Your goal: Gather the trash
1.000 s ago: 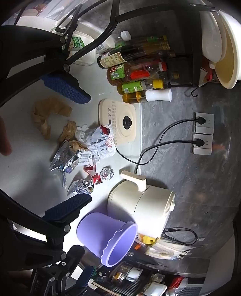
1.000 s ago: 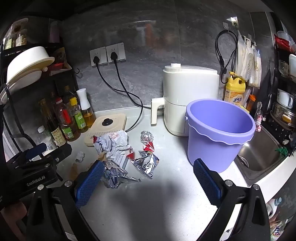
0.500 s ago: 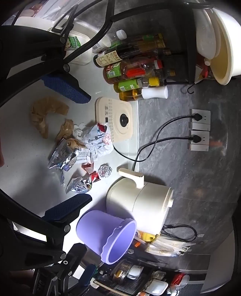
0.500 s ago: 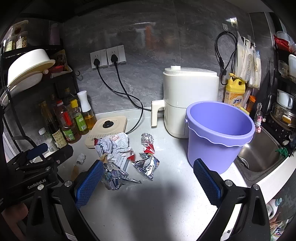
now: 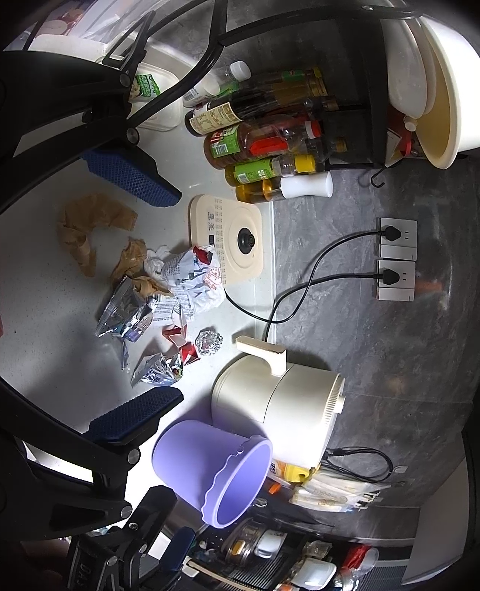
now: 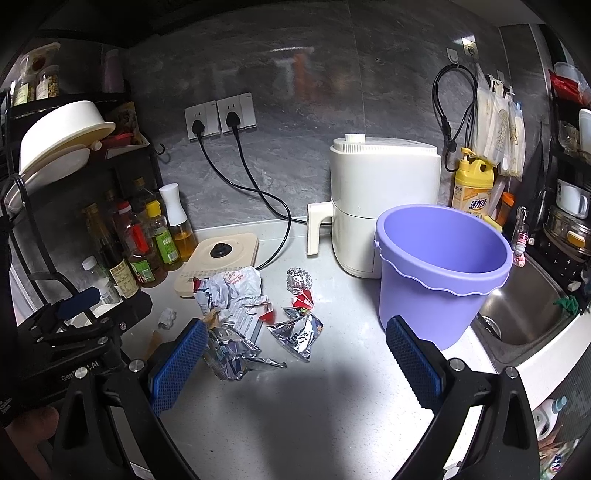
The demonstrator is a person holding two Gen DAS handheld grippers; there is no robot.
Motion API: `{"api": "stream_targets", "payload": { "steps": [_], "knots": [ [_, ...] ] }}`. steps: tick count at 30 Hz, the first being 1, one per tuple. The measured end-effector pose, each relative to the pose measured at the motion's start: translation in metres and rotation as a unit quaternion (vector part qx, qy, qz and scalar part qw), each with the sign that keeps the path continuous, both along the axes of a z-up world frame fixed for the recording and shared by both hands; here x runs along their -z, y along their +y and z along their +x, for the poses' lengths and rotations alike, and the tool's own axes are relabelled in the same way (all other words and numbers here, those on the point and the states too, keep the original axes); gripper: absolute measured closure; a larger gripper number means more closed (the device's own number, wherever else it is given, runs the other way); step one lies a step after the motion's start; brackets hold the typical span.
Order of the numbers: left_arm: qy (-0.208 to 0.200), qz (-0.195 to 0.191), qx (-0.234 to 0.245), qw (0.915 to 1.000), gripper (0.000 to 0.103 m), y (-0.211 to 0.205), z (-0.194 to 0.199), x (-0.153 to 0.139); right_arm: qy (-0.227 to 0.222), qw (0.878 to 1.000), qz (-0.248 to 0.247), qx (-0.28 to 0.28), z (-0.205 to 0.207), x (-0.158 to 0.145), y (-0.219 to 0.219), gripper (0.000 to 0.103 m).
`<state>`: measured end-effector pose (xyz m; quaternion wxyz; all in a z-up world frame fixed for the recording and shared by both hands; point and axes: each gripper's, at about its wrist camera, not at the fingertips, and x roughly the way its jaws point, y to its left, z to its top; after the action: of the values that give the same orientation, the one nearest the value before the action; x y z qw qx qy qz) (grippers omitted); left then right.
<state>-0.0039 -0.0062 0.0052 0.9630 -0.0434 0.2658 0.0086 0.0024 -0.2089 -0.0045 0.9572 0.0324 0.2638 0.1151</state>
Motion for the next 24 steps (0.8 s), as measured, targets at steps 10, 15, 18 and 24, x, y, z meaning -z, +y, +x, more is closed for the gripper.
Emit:
{"api": "stream_targets", "payload": {
  "steps": [10,15,18,24],
  "knots": [
    [0.0,-0.001,0.0,1.0,0.006,0.0027,-0.0016,0.0009,0.0,1.0,0.001,0.0,-0.0014,0.0015,0.0009,0.008],
    [-0.002,-0.002,-0.001,1.0,0.006,0.0041,-0.0024,0.0004,-0.001,1.0,0.0,0.002,-0.0029,0.0008,0.0014,0.008],
    [-0.003,-0.002,-0.001,1.0,0.006,0.005,-0.0036,0.001,-0.002,1.0,0.0,0.003,-0.0044,0.001,0.0021,0.008],
    [-0.003,-0.003,-0.001,1.0,0.006,0.0055,-0.0052,0.0,-0.007,1.0,0.001,0.005,-0.006,-0.0028,0.0009,0.008]
  ]
}}
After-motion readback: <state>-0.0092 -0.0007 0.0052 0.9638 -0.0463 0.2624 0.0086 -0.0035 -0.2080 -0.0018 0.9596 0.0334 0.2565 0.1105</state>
